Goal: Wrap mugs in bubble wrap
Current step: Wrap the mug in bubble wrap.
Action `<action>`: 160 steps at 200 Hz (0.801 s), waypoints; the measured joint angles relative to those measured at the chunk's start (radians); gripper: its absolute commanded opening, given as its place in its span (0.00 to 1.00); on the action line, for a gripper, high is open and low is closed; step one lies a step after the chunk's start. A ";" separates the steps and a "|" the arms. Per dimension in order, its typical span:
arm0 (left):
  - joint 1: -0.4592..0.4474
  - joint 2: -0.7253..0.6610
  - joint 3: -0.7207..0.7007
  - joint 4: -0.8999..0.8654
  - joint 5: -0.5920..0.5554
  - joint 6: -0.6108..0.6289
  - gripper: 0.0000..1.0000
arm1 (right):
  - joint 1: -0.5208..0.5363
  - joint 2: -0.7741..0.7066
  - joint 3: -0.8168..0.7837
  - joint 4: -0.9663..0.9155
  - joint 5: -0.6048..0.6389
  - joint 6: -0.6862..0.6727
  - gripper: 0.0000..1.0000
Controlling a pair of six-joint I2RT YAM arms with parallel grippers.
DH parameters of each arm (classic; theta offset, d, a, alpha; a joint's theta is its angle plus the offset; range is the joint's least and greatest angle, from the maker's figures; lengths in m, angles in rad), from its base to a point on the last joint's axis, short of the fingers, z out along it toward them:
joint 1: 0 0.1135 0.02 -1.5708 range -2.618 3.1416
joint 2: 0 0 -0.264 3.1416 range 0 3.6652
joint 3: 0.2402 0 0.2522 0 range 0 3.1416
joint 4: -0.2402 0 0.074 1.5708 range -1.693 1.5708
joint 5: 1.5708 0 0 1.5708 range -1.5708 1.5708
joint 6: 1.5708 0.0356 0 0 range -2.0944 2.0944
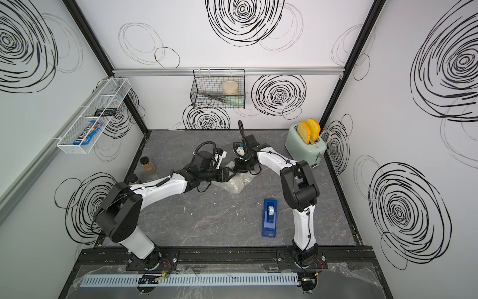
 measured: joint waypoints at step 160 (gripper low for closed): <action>-0.035 0.149 0.159 -0.149 -0.118 0.030 0.00 | 0.006 0.009 0.018 -0.009 0.005 0.001 0.00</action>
